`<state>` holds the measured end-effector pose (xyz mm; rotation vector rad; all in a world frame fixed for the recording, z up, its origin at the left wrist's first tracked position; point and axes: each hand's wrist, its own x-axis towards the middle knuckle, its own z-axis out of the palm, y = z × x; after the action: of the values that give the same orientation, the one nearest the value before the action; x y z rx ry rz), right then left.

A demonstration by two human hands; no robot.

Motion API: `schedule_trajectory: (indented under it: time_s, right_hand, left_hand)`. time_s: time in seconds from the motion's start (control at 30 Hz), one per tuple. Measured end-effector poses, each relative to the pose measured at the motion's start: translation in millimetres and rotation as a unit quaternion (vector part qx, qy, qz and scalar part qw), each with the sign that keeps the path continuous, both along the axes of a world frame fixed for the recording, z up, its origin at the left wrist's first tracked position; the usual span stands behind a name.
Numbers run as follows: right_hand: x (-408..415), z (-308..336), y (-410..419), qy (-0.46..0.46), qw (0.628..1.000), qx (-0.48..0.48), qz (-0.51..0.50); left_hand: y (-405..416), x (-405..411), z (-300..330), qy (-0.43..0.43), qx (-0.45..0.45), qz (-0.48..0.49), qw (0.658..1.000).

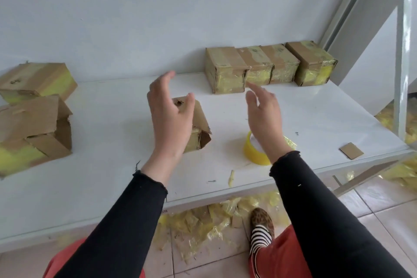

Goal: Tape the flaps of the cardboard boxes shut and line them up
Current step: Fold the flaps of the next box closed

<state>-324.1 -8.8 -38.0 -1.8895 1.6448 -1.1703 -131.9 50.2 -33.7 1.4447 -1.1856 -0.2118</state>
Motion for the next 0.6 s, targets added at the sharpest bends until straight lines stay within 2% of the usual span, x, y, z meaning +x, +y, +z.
schedule_trajectory:
  time_s: [0.03, 0.1, 0.13, 0.2, 0.23, 0.3, 0.33, 0.37, 0.43, 0.53, 0.6]
  right_hand:
    - [-27, -3, -8, 0.033, 0.998, 0.025, -0.045]
    - [-73, -15, -20, 0.109, 0.973, 0.174, -0.1]
    - [-88, -19, -20, 0.12, 0.955, 0.256, -0.093]
    - [-99, -26, -18, 0.079, 0.929, 0.359, -0.044]
    - [-99, -28, -17, 0.038, 0.928, 0.37, -0.029]
    - [-94, -25, -12, -0.036, 0.933, 0.359, -0.006]
    - [-90, -22, -8, -0.062, 0.935, 0.349, 0.014]
    - [-85, -19, -5, -0.083, 0.937, 0.337, 0.034]
    - [-73, -12, 3, -0.087, 0.949, 0.293, 0.072]
    - [-52, -3, 9, 0.059, 0.981, 0.163, 0.085]
    - [-40, -1, 11, 0.127, 0.984, 0.086, 0.086]
  left_hand:
    - [2, -18, 0, -0.033, -0.014, -0.044, 0.998]
    - [6, -55, -6, -0.079, 0.002, -0.165, 0.983]
    - [8, -71, -11, -0.107, 0.027, -0.226, 0.968]
    - [12, -96, -24, -0.162, 0.1, -0.329, 0.925]
    - [12, -105, -31, -0.187, 0.147, -0.363, 0.901]
    - [9, -113, -39, -0.258, 0.221, -0.363, 0.868]
    - [6, -114, -40, -0.295, 0.238, -0.33, 0.865]
    - [4, -113, -41, -0.317, 0.242, -0.289, 0.87]
    - [1, -111, -39, -0.297, 0.251, -0.223, 0.894]
    - [-3, -101, -34, -0.228, 0.269, -0.182, 0.918]
    - [-8, -91, -32, -0.164, 0.256, -0.161, 0.939]
